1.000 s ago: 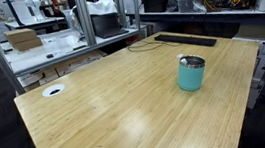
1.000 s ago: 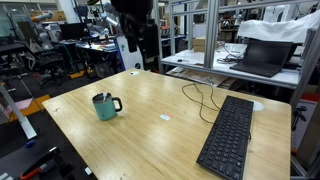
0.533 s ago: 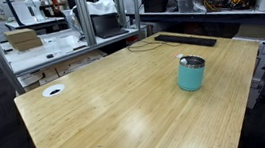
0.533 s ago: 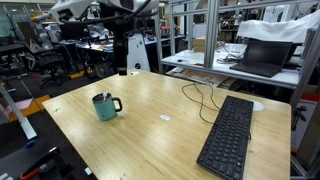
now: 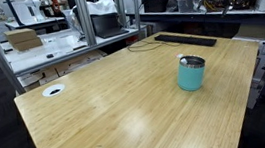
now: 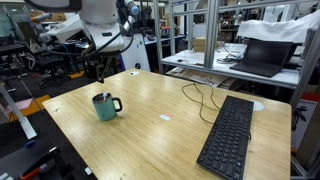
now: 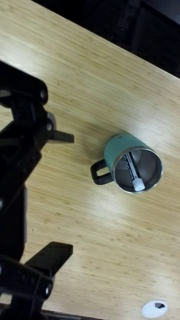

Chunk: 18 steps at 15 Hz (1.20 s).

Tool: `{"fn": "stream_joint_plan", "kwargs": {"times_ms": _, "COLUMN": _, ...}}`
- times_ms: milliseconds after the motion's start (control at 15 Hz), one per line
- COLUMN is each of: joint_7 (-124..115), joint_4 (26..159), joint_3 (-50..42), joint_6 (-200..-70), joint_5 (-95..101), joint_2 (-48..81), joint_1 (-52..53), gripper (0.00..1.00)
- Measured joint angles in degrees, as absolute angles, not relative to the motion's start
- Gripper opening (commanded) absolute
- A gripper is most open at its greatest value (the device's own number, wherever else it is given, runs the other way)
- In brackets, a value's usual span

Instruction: Take the marker out of the green thermos and put it on the table

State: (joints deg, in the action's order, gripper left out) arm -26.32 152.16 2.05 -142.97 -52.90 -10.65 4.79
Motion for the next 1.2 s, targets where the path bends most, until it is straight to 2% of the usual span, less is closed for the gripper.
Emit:
{"fn": "stream_joint_plan", "kwargs": {"times_ms": 600, "joint_7": -27.33, "joint_4": 152.72, "joint_3": 7.28, "joint_6": -157.08, "joint_5": -87.13, "joint_2": -0.57, "joint_1": 9.01, "gripper": 1.0}}
{"fn": "stream_joint_plan", "kwargs": {"times_ms": 1200, "joint_7": -27.47, "joint_4": 152.16, "joint_3": 7.32, "joint_6": -157.44, "joint_5": -88.41, "joint_2": 0.08, "joint_1": 9.22, "gripper": 1.0}}
